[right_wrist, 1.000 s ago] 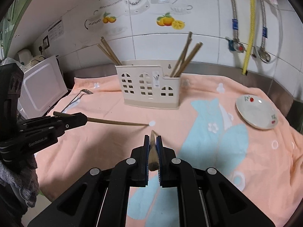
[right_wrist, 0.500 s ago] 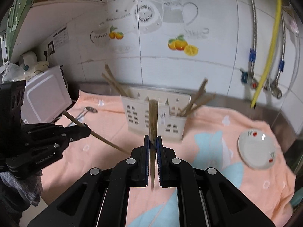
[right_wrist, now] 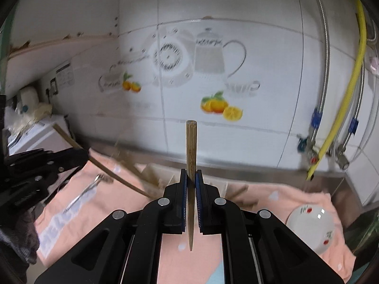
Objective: Organize utensils
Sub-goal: 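Lift both held chopsticks upright and lower them into the cream caddy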
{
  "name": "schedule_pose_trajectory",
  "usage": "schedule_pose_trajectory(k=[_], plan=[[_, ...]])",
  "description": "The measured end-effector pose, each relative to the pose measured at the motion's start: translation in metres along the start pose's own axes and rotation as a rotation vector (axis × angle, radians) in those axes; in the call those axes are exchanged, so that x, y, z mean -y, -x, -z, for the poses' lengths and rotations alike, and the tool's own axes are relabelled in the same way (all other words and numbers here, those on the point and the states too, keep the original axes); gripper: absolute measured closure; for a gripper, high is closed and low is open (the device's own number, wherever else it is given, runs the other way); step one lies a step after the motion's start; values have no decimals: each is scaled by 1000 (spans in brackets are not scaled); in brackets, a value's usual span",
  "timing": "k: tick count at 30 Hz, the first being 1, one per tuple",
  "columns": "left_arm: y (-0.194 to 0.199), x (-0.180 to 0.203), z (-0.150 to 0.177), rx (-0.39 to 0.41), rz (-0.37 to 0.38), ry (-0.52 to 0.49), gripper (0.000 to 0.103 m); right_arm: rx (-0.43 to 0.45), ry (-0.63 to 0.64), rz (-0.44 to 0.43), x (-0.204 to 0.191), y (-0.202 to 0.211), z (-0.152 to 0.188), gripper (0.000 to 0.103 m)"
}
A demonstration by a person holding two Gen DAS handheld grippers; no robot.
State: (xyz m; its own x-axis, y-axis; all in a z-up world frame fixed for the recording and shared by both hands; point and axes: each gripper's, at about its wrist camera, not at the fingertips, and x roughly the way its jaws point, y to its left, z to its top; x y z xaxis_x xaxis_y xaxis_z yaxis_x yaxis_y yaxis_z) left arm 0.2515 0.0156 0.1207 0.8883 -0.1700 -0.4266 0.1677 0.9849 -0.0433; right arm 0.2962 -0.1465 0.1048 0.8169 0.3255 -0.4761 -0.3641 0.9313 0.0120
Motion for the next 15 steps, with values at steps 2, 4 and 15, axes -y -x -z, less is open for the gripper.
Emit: schedule_pose_trajectory(k=[2,4,15], plan=[[-4,-3,-9,4,-6,2,98,12,-9,11,3,-6,-9,96],[-10,-7,-17,11,-19,4,98,30,-18,14,7,-11,-18,96],[-51,-25,-11,-38,-39,36,98,78,-67,47,22,-47,-34,96]])
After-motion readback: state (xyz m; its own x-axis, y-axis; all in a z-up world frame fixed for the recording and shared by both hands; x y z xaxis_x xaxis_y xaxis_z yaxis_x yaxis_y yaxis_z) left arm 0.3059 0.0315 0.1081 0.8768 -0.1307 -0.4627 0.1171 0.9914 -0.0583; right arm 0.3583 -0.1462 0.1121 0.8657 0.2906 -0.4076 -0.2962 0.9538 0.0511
